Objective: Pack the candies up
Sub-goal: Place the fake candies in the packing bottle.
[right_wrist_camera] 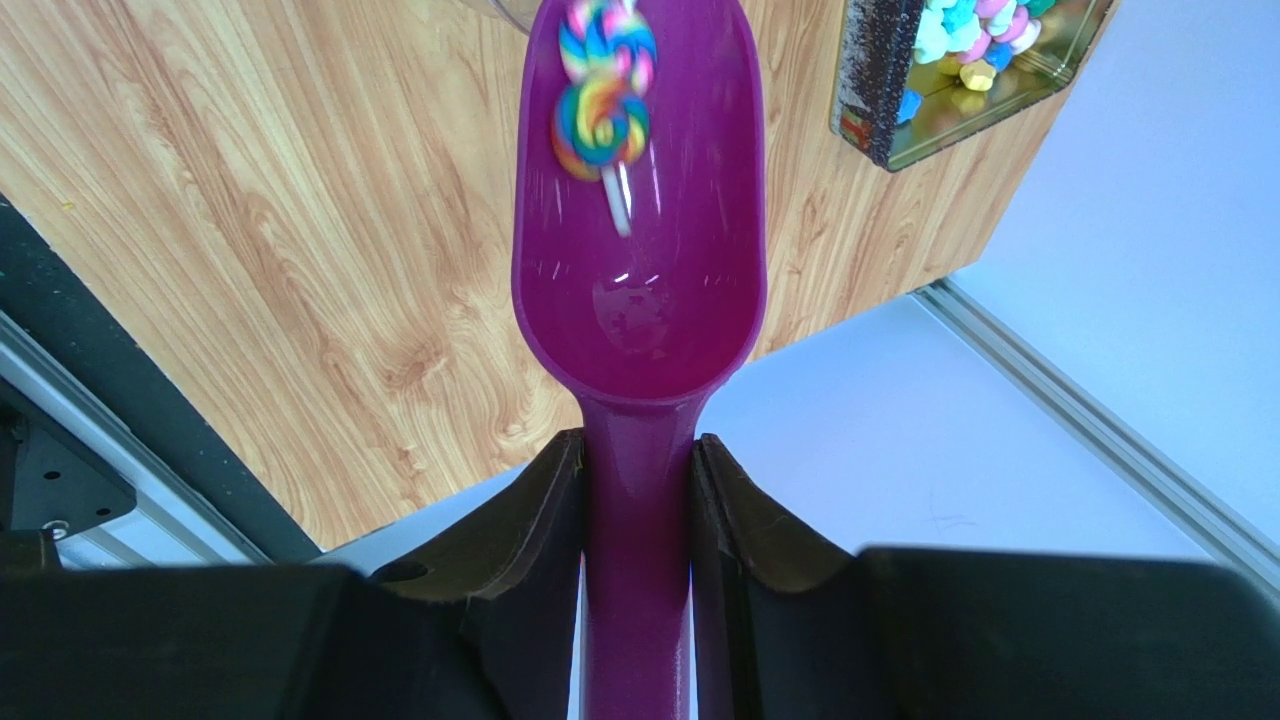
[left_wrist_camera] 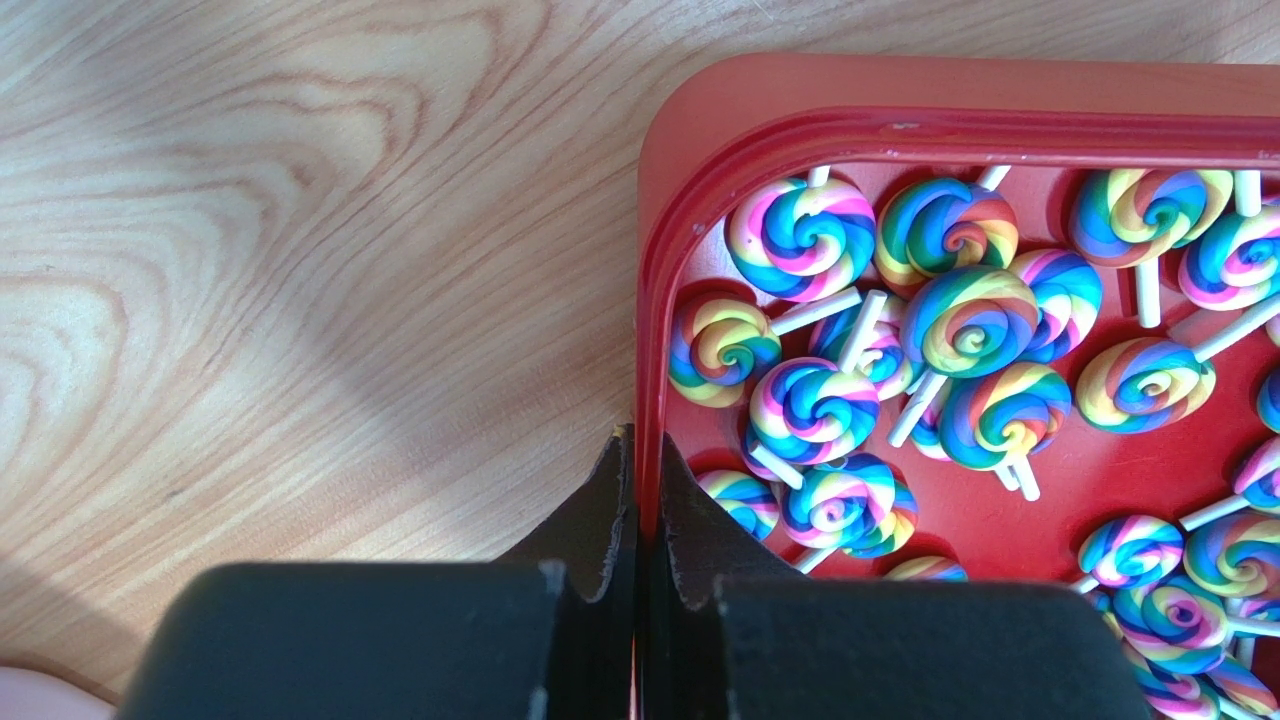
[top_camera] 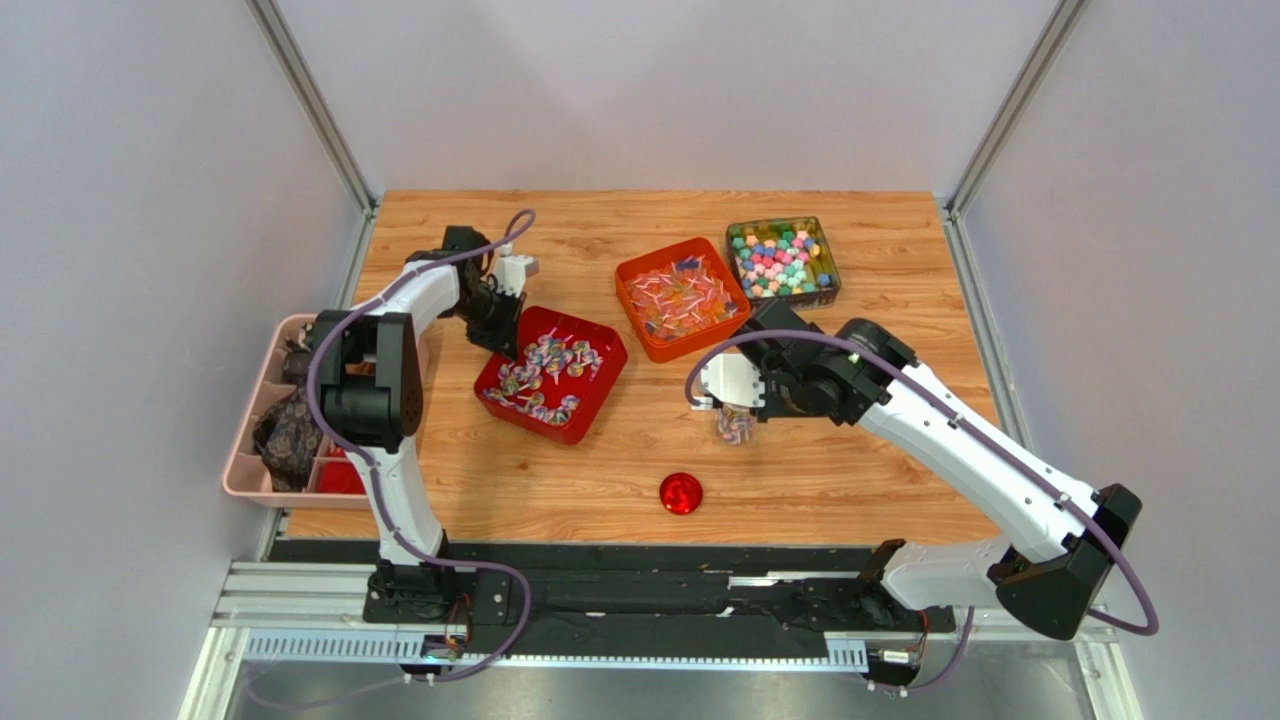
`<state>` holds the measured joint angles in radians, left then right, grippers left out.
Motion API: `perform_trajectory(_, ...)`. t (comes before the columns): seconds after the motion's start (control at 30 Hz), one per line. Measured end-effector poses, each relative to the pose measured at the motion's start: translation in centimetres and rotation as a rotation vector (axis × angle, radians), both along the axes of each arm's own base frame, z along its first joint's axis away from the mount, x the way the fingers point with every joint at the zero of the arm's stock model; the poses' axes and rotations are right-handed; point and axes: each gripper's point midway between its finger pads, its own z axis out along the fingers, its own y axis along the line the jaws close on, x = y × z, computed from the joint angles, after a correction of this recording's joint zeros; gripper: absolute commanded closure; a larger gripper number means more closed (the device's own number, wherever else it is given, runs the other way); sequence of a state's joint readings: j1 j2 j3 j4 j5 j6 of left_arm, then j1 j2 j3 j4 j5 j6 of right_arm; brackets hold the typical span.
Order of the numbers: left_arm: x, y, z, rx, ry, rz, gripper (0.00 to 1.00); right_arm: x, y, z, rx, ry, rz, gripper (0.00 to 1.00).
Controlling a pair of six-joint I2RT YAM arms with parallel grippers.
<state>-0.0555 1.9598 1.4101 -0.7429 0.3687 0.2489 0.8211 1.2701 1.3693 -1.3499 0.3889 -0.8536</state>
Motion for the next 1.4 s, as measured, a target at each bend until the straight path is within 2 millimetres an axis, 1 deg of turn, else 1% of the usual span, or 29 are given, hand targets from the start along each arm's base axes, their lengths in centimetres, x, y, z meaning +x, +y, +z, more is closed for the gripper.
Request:
perform_trajectory(0.47, 0.0, 0.0, 0.0, 0.0, 0.0, 0.0, 1.0, 0.0, 0.1, 0.4, -0.039, -0.038, 0.019, 1.0)
perform_trajectory(0.57, 0.0, 0.0, 0.0, 0.0, 0.0, 0.0, 1.0, 0.2, 0.1, 0.8, -0.038, -0.05, 0.016, 1.0)
perform_trajectory(0.67, 0.0, 0.0, 0.0, 0.002, -0.001, 0.001, 1.0, 0.6, 0.4, 2.2, -0.01, -0.083, 0.011, 1.0)
perform_trajectory(0.73, 0.1, 0.2, -0.1, 0.012, -0.003, 0.004, 1.0, 0.9, 0.8, 3.7, 0.032, -0.112, 0.007, 1.0)
perform_trajectory(0.87, 0.2, 0.8, -0.2, 0.044, -0.007, 0.017, 1.0, 1.6, 1.8, 7.3, 0.172, -0.159, 0.003, 1.0)
perform_trajectory(0.93, 0.3, 1.1, -0.3, 0.064, -0.009, 0.026, 1.0, 1.7, 2.0, 8.2, 0.218, -0.169, -0.001, 1.0)
perform_trajectory(1.03, 0.5, 1.7, -0.4, 0.095, -0.011, 0.042, 1.0, 1.5, 2.1, 8.0, 0.249, -0.145, 0.004, 1.0)
perform_trajectory(1.2, 0.9, 2.8, -0.6, 0.156, -0.024, 0.074, 1.0, 1.0, 3.6, 7.3, 0.297, -0.077, 0.044, 1.0)
perform_trajectory(1.33, 1.0, 3.6, -0.7, 0.2, -0.026, 0.101, 1.0, 1.1, 4.8, 7.6, 0.34, -0.044, 0.068, 1.0)
perform_trajectory(1.4, 1.0, 4.0, -0.8, 0.221, -0.027, 0.112, 1.0, 1.2, 5.0, 7.7, 0.359, -0.032, 0.07, 1.0)
